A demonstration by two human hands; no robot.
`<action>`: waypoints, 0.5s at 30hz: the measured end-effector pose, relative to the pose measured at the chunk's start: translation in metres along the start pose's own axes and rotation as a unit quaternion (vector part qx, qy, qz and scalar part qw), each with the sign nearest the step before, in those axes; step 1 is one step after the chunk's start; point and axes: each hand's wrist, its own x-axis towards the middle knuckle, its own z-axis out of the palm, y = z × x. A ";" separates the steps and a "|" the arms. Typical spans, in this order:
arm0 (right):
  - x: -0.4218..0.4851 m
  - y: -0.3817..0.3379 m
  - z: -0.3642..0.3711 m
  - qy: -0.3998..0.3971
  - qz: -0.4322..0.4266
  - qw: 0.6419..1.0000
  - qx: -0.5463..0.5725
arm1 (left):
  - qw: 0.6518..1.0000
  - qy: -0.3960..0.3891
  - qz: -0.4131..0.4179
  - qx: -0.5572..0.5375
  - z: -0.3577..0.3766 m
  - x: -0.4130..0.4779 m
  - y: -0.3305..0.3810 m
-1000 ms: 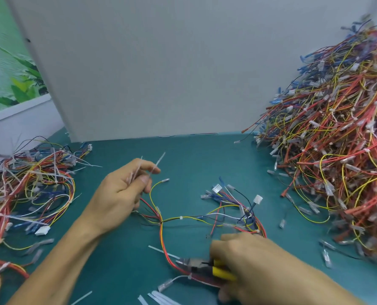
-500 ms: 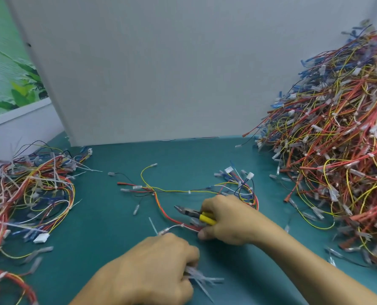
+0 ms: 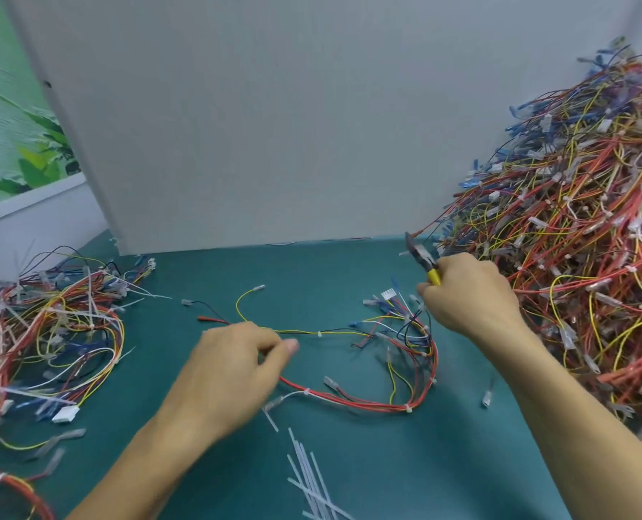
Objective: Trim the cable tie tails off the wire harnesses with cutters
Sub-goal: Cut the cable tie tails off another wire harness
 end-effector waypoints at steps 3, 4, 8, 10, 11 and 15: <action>0.010 0.005 0.019 -0.045 0.045 0.997 -0.041 | 0.991 -0.029 -0.119 0.045 0.010 0.017 -0.013; 0.011 0.006 0.025 -0.059 0.055 0.996 -0.044 | 0.984 -0.058 -0.154 0.063 0.015 0.022 -0.016; 0.009 0.006 0.046 -0.113 0.073 0.990 -0.047 | 0.958 -0.114 -0.248 0.088 0.034 0.040 -0.027; 0.009 0.004 0.048 -0.125 0.072 0.987 -0.063 | 0.953 -0.120 -0.265 0.084 0.038 0.045 -0.028; 0.008 0.003 0.048 -0.129 0.070 0.987 -0.071 | 0.953 -0.122 -0.268 0.072 0.038 0.047 -0.029; 0.005 0.001 0.052 -0.144 0.065 0.987 -0.043 | 0.954 -0.057 -0.277 -0.103 0.033 0.053 -0.032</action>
